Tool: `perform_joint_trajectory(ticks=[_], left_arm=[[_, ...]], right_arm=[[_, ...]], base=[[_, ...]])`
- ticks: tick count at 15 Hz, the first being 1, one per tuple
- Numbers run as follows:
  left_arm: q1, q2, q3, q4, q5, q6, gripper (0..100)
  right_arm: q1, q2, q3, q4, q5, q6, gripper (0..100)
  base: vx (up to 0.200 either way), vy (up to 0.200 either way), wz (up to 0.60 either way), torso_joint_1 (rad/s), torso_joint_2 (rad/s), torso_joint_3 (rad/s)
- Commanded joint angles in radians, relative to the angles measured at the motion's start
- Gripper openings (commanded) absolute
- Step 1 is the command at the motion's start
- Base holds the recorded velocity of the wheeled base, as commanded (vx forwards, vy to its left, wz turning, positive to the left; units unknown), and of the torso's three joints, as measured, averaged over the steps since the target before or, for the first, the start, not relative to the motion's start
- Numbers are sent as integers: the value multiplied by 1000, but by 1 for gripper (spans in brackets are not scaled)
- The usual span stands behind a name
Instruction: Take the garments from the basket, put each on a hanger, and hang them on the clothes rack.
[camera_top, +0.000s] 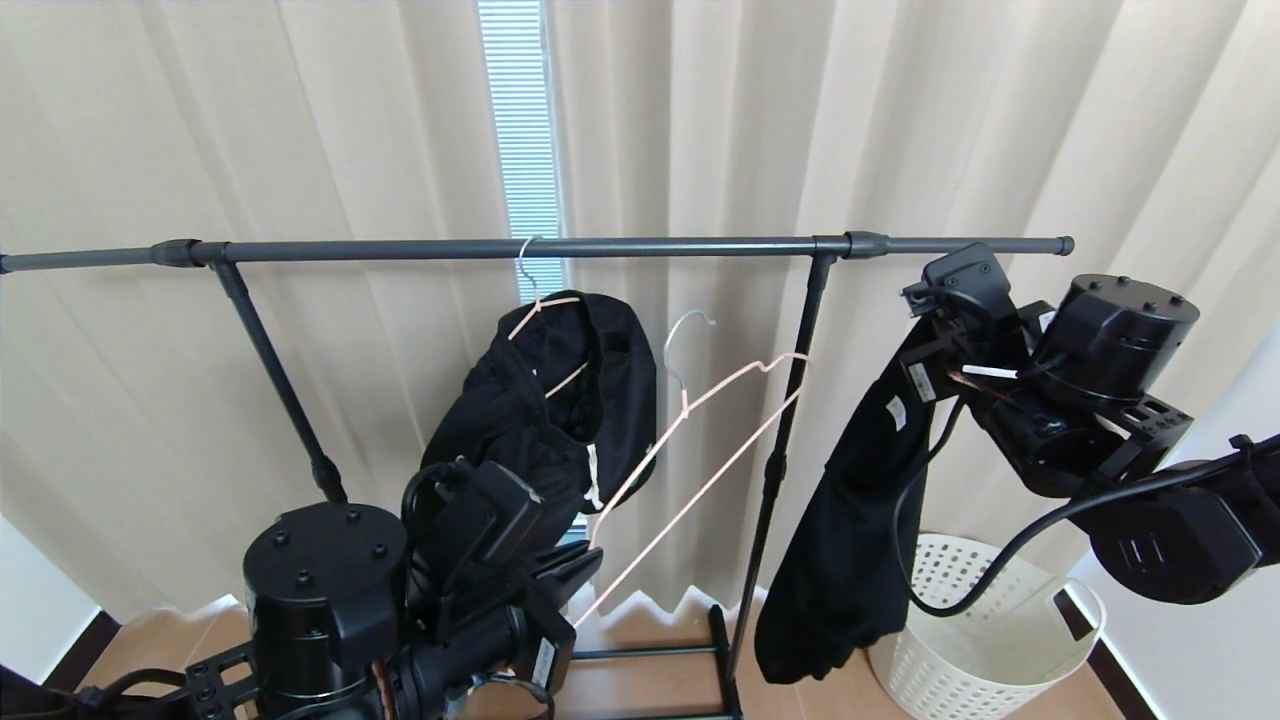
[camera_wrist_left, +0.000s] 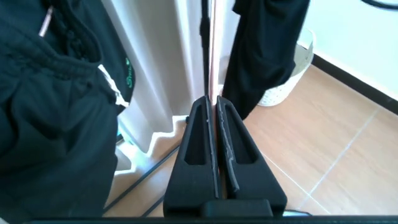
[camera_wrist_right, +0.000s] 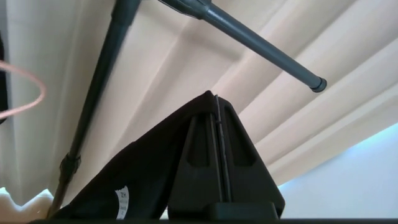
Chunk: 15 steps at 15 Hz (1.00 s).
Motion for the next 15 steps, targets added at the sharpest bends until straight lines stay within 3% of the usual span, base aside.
perform_joint_trajectory(ticks=[1, 10, 12, 15], left_arm=[[-18, 2, 7, -8, -1, -3, 0], [-75, 8, 21, -55, -4, -15, 0], [-78, 14, 25, -55, -49, -17, 0], [-78, 14, 22, -55, -52, -17, 0]], right_arm=[[-2, 3, 4, 0, -1, -1, 0], [-2, 61, -24, -51, -1, -1, 0], [-2, 81, -39, -51, -3, -1, 0], [-2, 89, -50, -52, -3, -1, 0]], base=[[0, 0, 0, 0, 0, 0], [0, 0, 0, 0, 0, 0], [0, 0, 0, 0, 0, 0], [0, 0, 0, 0, 0, 0]])
